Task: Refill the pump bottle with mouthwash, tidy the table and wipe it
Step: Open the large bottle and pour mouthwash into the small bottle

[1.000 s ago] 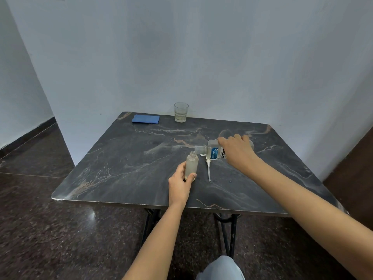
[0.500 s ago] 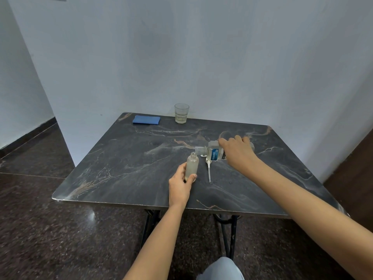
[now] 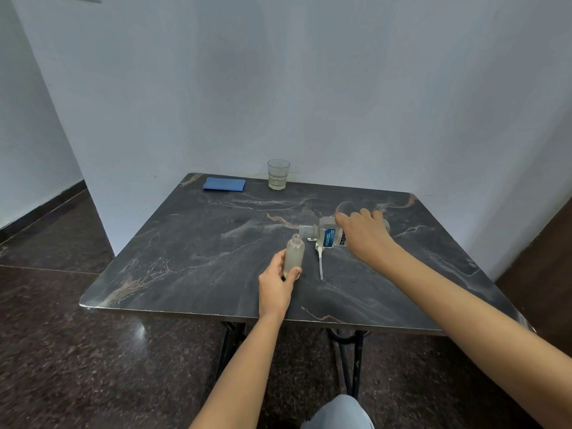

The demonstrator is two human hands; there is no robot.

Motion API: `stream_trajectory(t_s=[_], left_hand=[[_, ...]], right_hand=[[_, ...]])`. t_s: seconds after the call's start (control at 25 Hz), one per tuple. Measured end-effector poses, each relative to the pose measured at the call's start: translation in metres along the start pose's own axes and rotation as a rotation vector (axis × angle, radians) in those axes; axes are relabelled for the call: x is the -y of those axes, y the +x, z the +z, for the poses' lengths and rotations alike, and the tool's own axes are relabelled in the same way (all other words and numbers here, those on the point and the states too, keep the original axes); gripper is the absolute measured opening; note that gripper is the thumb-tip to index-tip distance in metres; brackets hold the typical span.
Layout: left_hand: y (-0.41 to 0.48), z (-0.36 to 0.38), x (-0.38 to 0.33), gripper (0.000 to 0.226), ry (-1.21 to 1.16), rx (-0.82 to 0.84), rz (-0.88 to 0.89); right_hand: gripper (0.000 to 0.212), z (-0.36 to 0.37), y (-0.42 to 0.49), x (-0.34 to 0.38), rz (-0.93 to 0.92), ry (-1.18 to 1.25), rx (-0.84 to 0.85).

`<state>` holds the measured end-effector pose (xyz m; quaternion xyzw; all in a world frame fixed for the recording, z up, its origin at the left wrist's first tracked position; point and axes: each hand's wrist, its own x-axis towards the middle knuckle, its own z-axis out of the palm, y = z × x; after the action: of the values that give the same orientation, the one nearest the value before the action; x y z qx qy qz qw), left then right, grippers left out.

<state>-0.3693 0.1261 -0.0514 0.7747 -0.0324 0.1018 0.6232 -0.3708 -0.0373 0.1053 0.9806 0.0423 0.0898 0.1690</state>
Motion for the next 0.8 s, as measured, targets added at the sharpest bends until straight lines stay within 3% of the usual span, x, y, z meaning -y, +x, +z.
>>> stream_trajectory(t_s=[0.36,0.72,0.8], left_hand=[[0.000,0.000,0.000,0.044,-0.001,0.004,-0.011],[0.000,0.000,-0.002,0.043,0.000,0.001,-0.015],[0.000,0.001,-0.001,0.043,-0.012,0.000,-0.021]], right_hand=[[0.043,0.014,0.003,-0.003,0.026,0.048,0.023],[0.041,0.037,-0.001,-0.003,0.075,0.322,0.116],[0.040,0.046,-0.004,-0.007,0.098,0.544,0.099]])
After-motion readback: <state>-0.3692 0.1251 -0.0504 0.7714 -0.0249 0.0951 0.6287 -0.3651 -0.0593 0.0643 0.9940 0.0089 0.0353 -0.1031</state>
